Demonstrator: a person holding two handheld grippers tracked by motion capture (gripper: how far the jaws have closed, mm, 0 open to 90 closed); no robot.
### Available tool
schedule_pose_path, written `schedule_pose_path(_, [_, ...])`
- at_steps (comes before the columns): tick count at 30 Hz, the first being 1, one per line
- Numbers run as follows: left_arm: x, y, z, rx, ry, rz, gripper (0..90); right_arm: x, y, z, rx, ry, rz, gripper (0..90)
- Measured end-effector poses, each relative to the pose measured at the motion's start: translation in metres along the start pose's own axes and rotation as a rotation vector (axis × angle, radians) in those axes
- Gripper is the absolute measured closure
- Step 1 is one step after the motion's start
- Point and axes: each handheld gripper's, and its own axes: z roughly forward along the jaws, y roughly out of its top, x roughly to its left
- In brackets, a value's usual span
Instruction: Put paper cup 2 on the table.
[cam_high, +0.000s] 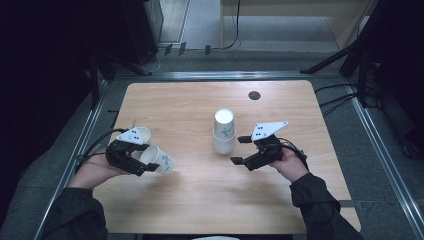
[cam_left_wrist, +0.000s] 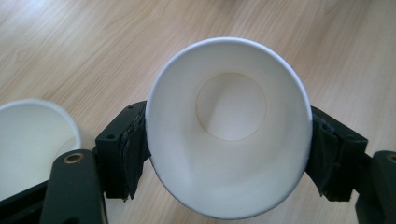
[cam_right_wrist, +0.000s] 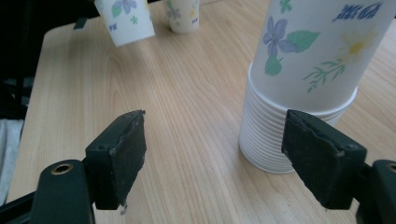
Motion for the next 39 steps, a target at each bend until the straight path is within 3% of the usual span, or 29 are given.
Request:
schedule_pose_path(6, [0.006,-0.010,0.001,0.057,0.021,-0.009,24.1,0.000,-0.001,0.004,0.015,0.006,-0.003,22.1])
schedule_pose_path(11, [0.013,-0.019,0.000,0.103,0.063,-0.022,23.7,0.000,-0.001,0.004,0.023,0.006,-0.004,22.2])
schedule_pose_path(24, [0.017,-0.028,0.005,0.210,0.123,-0.006,22.5,0.000,-0.003,0.005,0.033,0.010,-0.002,22.1])
schedule_pose_path(32, [0.017,-0.030,0.011,0.248,0.142,-0.006,22.0,0.000,-0.003,0.005,0.034,0.010,-0.002,22.2])
schedule_pose_path(39, [0.014,-0.027,0.013,0.254,0.147,0.028,21.6,0.000,-0.003,0.005,0.033,0.010,-0.001,22.1])
